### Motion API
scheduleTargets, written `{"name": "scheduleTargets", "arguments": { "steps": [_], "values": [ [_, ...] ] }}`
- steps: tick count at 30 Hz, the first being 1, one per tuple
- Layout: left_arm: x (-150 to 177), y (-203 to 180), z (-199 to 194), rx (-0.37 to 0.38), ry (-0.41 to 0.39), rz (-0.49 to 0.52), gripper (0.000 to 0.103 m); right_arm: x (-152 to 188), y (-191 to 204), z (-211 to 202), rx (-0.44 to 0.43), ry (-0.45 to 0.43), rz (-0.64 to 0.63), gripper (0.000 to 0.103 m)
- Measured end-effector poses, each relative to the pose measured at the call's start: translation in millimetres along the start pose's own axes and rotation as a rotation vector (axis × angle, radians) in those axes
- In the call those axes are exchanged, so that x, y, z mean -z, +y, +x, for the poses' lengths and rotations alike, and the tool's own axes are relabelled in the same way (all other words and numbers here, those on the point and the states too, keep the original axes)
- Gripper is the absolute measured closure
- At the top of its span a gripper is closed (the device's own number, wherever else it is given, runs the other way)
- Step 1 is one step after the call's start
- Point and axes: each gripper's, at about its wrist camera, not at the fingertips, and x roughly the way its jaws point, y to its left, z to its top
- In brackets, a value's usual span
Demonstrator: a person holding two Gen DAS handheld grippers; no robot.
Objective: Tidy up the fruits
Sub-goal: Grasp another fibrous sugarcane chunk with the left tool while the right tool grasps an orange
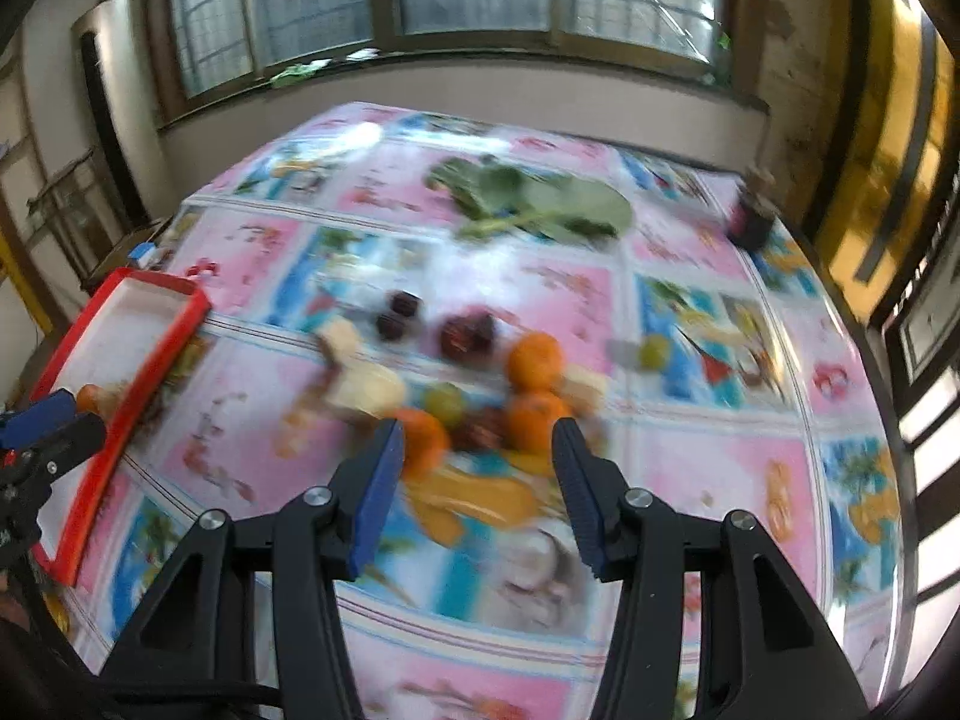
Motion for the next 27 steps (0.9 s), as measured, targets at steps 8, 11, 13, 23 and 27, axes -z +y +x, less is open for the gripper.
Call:
{"name": "scheduleTargets", "arguments": {
  "steps": [8, 11, 13, 23, 27],
  "values": [
    [0, -37, 28, 0.1, 0.049, 0.041, 0.052, 18, -42, 8, -0.002, 0.036, 0.067, 0.05],
    [-4, -46, 40, 0.127, 0.073, 0.036, 0.052, 17, -44, 13, -0.025, 0.029, 0.067, 0.051],
    [-6, -49, 48, 0.147, 0.09, 0.029, 0.052, 14, -41, 20, -0.036, 0.035, 0.061, 0.051],
    [-26, -56, 93, 0.214, 0.159, -0.017, 0.052, 1, -34, 57, -0.116, 0.088, 0.052, 0.066],
    [-32, -60, 105, 0.212, 0.166, -0.023, 0.052, -1, -37, 63, -0.12, 0.094, 0.056, 0.066]
  ]
}}
